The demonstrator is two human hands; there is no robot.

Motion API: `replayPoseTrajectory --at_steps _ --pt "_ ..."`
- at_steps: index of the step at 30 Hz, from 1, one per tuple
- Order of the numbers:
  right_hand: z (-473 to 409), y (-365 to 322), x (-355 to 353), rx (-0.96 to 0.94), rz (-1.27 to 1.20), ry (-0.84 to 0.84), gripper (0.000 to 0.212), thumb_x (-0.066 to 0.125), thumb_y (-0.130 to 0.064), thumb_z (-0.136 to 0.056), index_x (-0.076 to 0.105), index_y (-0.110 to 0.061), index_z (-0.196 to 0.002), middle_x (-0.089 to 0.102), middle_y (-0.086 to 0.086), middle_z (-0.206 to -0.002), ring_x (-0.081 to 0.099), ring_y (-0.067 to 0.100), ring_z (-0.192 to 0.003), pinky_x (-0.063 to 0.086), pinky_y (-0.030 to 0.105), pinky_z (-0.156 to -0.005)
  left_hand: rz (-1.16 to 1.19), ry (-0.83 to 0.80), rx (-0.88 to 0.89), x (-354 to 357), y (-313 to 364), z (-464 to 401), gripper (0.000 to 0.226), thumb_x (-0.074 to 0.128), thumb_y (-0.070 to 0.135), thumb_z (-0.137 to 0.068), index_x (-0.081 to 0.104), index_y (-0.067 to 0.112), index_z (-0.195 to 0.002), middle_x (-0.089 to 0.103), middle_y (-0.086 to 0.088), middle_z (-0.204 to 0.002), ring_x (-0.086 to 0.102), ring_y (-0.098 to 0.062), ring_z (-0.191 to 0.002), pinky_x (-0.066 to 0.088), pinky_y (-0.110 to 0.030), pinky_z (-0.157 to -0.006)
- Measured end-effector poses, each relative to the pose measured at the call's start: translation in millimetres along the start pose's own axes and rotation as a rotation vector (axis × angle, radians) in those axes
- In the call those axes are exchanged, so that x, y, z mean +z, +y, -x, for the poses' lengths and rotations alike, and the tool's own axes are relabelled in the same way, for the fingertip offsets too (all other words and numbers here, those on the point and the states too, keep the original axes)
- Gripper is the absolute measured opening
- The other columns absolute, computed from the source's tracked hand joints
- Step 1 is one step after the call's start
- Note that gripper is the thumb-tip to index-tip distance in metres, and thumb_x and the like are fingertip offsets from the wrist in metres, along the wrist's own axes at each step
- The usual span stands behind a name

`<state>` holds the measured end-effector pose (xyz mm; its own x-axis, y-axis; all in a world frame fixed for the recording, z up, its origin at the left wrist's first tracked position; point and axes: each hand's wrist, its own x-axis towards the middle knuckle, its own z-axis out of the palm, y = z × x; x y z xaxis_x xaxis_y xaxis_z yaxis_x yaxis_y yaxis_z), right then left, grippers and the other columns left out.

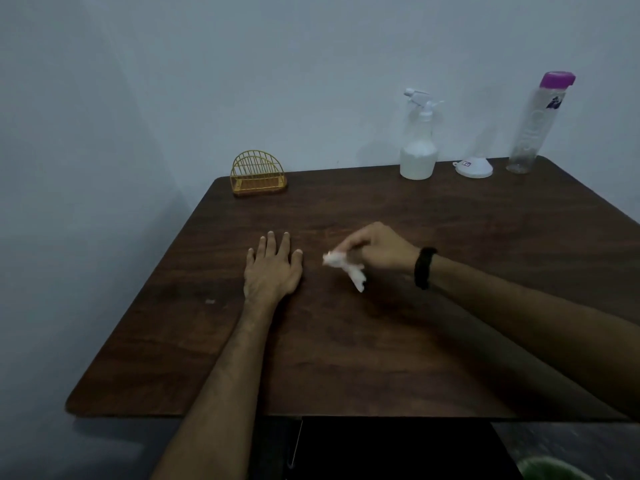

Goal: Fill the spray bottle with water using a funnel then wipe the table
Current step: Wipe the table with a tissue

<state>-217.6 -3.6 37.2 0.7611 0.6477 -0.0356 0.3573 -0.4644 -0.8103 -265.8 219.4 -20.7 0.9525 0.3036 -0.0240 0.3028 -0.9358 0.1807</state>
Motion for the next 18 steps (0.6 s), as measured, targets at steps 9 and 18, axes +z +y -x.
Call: replayPoseTrajectory --at_steps 9,18 --pt "19.9 64.5 -40.2 -0.06 0.506 0.377 0.023 0.067 -0.01 -0.089 0.077 -0.02 -0.107 0.075 0.002 -0.103 0.067 0.014 -0.094 0.044 0.017 -0.081 0.011 -0.068 -0.081 -7.0 13.2 4.5 0.064 0.014 0.052 -0.104 0.003 0.025 -0.161 -0.004 -0.007 -0.168 -0.004 -0.025 -0.155 -0.003 -0.048 -0.124" --pt "52.6 35.4 18.4 -0.369 0.618 0.14 0.024 0.057 -0.03 -0.097 0.074 -0.017 -0.108 0.063 0.0 -0.102 0.056 0.01 -0.088 0.044 0.024 -0.078 0.001 -0.01 -0.108 3.0 24.8 15.3 0.069 0.015 0.053 -0.103 0.002 0.017 -0.161 -0.004 -0.014 -0.167 -0.004 -0.029 -0.155 -0.004 -0.05 -0.123"
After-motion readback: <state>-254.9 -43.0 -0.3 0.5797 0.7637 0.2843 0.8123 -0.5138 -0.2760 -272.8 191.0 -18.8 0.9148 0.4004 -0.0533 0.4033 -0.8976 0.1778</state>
